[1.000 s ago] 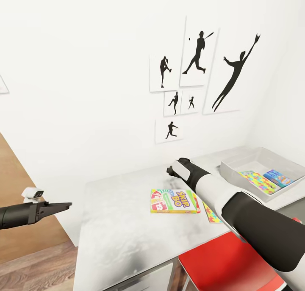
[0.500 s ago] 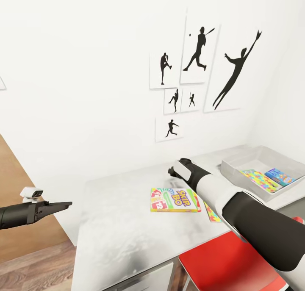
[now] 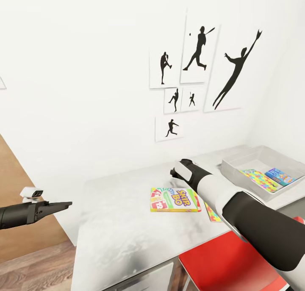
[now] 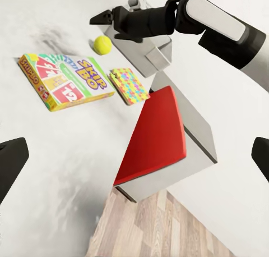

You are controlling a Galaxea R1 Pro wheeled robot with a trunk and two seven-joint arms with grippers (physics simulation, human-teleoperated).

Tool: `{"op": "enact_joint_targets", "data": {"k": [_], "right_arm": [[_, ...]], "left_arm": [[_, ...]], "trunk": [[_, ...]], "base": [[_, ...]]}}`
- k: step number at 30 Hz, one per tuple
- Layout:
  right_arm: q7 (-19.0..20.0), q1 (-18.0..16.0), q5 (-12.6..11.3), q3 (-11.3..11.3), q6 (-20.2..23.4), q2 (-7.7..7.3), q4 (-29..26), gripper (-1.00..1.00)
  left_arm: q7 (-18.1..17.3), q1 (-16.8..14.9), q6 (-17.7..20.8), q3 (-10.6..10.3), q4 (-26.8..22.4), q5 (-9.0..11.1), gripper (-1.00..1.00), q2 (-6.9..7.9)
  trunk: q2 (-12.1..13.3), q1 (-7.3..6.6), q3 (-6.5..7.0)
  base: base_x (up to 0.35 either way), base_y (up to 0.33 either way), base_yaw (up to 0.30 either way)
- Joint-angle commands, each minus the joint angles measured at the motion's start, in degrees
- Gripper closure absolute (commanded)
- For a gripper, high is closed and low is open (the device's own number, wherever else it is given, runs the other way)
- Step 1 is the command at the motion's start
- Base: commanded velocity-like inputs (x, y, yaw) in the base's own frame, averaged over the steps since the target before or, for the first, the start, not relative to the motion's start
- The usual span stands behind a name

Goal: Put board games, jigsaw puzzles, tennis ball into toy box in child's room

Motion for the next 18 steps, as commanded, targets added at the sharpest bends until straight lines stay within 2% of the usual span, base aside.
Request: {"op": "enact_joint_targets", "data": {"k": [1, 9, 18], "right_arm": [[-0.7, -0.1, -0.3, 0.4, 0.4, -0.02, -0.1, -1.0], [-1.6, -0.1, -0.3, 0.4, 0.4, -0.09, -0.1, -1.0], [-1.7, -0.1, -0.3, 0.4, 0.4, -0.06, -0.1, -1.0]], "left_arm": [[-0.2, 0.0, 0.6, 0.0, 0.0, 0.0, -1.0, 0.02], [-0.2, 0.0, 0.6, 0.0, 0.0, 0.0, -1.0, 0.01], [-0.2, 0.0, 0.6, 0.0, 0.0, 0.0, -1.0, 0.01]], "trunk": [[-0.5, 0.23, -0.25], [-3.7, 1.98, -1.69], [-3.7, 1.98, -1.69]], "base": [[0.0, 0.0, 0.0], [0.0, 0.0, 0.0], [0.0, 0.0, 0.0]]}}
